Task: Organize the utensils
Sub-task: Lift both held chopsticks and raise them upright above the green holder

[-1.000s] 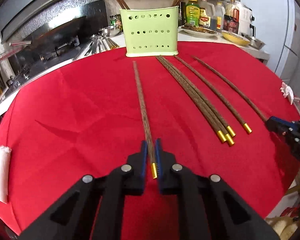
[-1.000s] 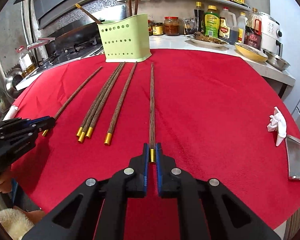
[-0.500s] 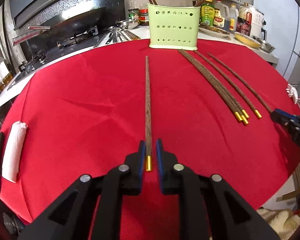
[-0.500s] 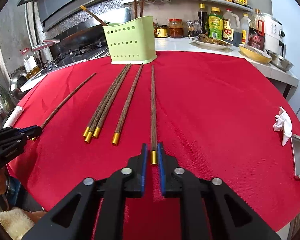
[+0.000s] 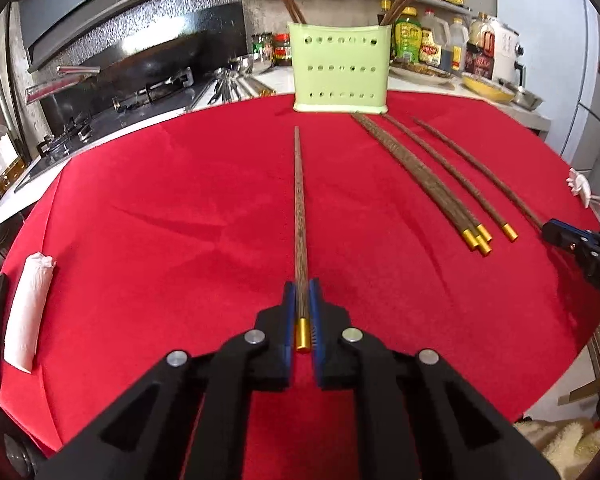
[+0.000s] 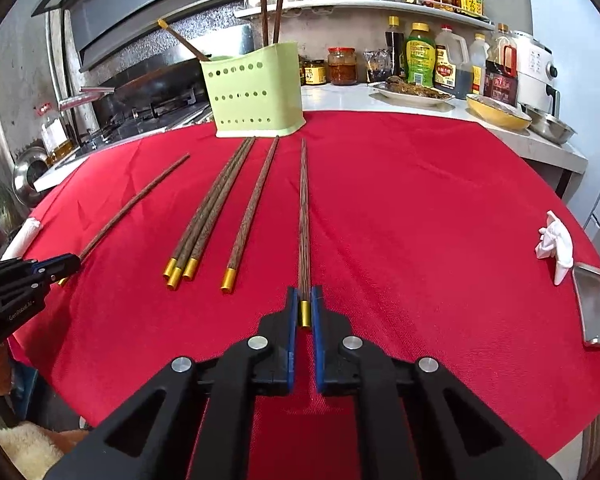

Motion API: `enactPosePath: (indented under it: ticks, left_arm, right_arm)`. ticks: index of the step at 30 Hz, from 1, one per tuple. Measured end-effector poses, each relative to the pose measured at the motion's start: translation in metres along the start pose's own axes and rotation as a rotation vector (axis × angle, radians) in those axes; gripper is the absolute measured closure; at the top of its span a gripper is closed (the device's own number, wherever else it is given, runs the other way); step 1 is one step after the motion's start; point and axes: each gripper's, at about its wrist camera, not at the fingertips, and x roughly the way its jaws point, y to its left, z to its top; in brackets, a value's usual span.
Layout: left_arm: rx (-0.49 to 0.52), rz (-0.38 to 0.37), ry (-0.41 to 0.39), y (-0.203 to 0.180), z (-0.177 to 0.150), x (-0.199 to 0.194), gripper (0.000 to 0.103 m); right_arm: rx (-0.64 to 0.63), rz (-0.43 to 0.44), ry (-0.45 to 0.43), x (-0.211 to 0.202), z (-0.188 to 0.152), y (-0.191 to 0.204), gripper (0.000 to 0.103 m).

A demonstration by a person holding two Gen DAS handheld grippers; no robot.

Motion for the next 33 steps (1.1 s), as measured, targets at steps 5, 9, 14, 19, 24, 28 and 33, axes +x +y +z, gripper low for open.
enactPosePath:
  ticks: [5,9,14,19,24,28,33]
  left_arm:
    - [-0.017,-0.023,-0.098,0.005,0.008,-0.032,0.096]
    - [-0.020,-0.025,-0.174,0.009,0.016,-0.059,0.096]
    - [-0.024,-0.040,-0.268,0.014,0.026,-0.093,0.096]
    - [-0.003,-0.059,-0.364,0.015,0.042,-0.128,0.096]
    - [0.004,-0.058,-0.452,0.021,0.063,-0.156,0.096]
    - [0.004,-0.065,-0.485,0.027,0.078,-0.166,0.096]
    - [0.000,-0.094,-0.471,0.029,0.090,-0.160,0.096]
  right_arm:
    - [-0.016,0.005,-0.068,-0.030,0.008,0.004,0.096]
    - [-0.020,0.001,-0.122,-0.054,0.015,0.006,0.096]
    - [-0.029,0.003,-0.197,-0.081,0.026,0.009,0.096]
    - [-0.044,0.010,-0.290,-0.112,0.045,0.015,0.096]
    - [-0.068,-0.002,-0.353,-0.139,0.066,0.017,0.096]
    - [-0.074,-0.009,-0.384,-0.155,0.081,0.016,0.096]
    - [-0.074,-0.017,-0.401,-0.158,0.100,0.013,0.096]
